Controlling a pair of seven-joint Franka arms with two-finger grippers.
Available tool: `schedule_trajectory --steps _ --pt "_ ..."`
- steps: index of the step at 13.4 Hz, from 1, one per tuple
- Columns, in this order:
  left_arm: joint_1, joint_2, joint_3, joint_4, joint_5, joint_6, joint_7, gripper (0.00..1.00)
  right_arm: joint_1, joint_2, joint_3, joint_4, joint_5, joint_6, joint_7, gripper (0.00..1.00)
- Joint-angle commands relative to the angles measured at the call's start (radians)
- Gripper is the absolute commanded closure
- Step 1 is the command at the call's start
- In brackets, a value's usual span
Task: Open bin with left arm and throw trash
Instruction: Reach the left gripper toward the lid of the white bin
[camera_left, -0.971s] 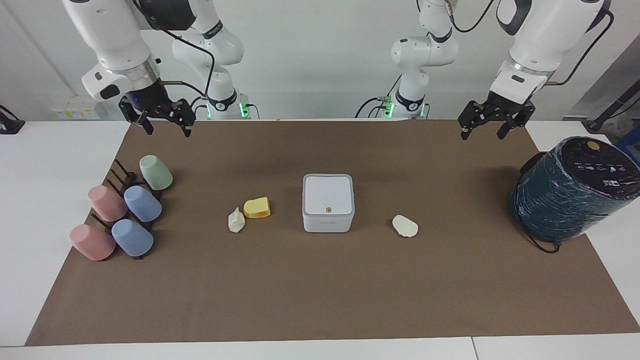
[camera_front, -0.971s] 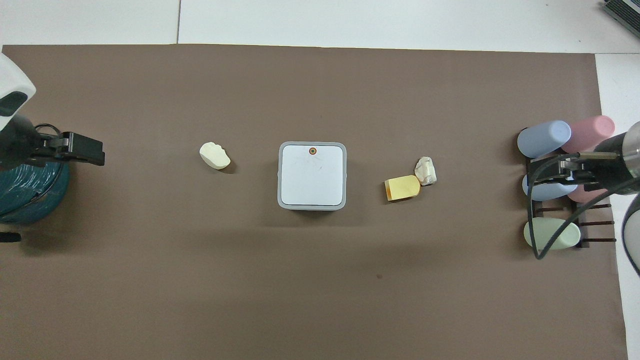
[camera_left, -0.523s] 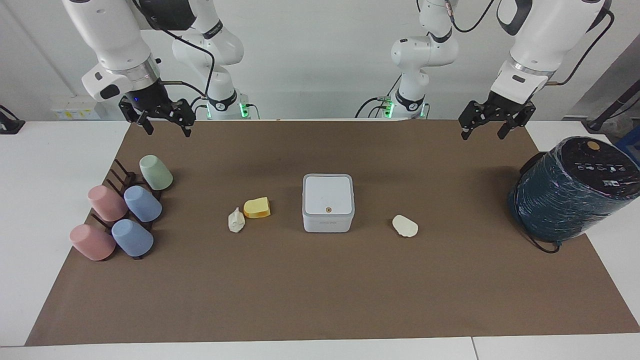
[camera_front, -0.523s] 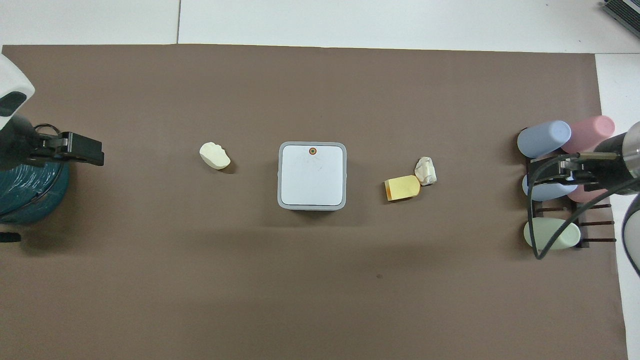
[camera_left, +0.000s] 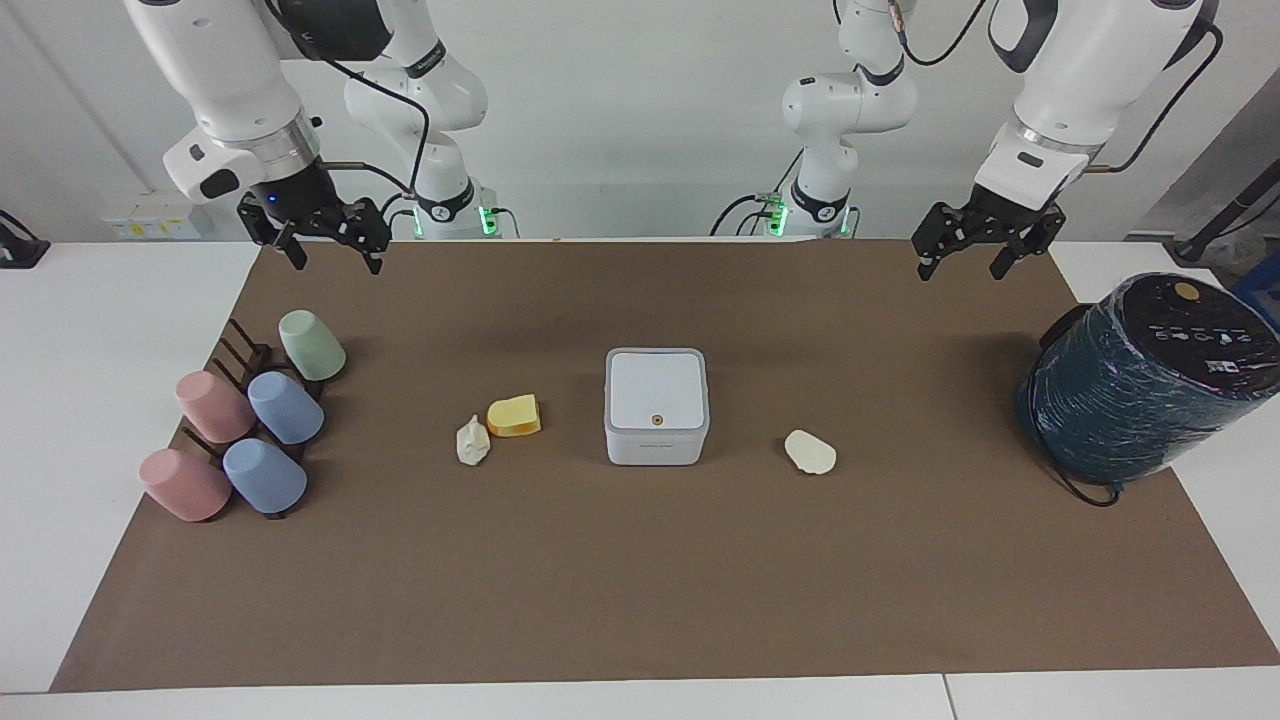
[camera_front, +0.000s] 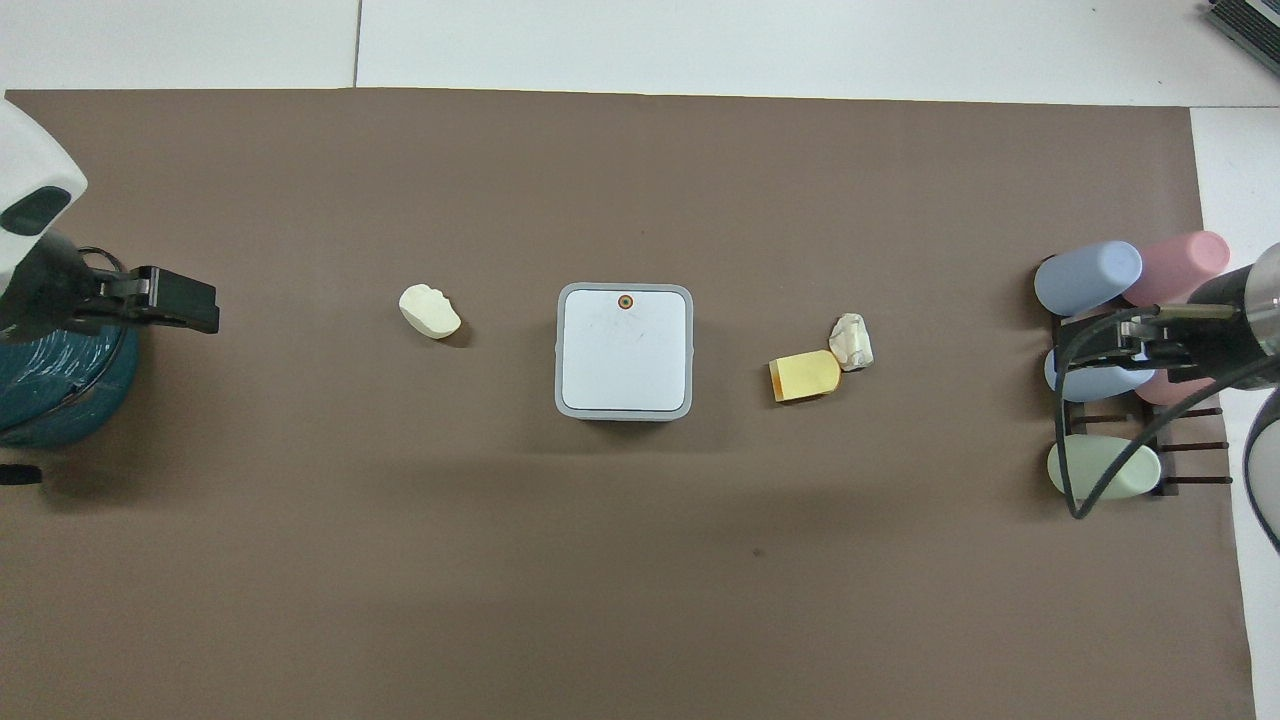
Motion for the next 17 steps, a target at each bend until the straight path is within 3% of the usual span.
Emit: schedule_trajectory --steps 1,3,4,9,10,13,17 --pt "-0.045 -0.038 0.007 -0.068 -0.010 0.061 -0.013 0.05 -0.012 -0.023 0.004 -0.022 -0.001 -0.002 -0.025 0.00" --pt "-0.068 -0.052 0.005 -0.106 -0.010 0.104 -0.014 0.30 -0.012 -0.023 0.006 -0.022 -0.001 -0.002 -0.025 0.00" --pt "-0.088 -0.058 0.005 -0.132 -0.010 0.135 -0.027 0.35 -0.012 -0.023 0.004 -0.022 -0.001 -0.002 -0.025 0.00" --pt "-0.209 -0.041 0.004 -0.195 -0.017 0.273 -0.218 0.49 -0.012 -0.023 0.004 -0.022 -0.001 -0.002 -0.025 0.00" --pt "-0.238 -0.028 0.005 -0.212 -0.034 0.312 -0.253 0.59 -0.007 -0.024 0.004 -0.023 -0.001 -0.011 -0.027 0.00" --pt "-0.315 0.040 0.005 -0.226 -0.053 0.438 -0.381 0.75 -0.012 -0.027 0.004 -0.037 0.000 0.000 -0.021 0.00" --pt "-0.392 0.141 0.005 -0.226 -0.053 0.608 -0.496 0.76 0.000 -0.073 0.004 -0.207 0.002 0.226 -0.012 0.00"
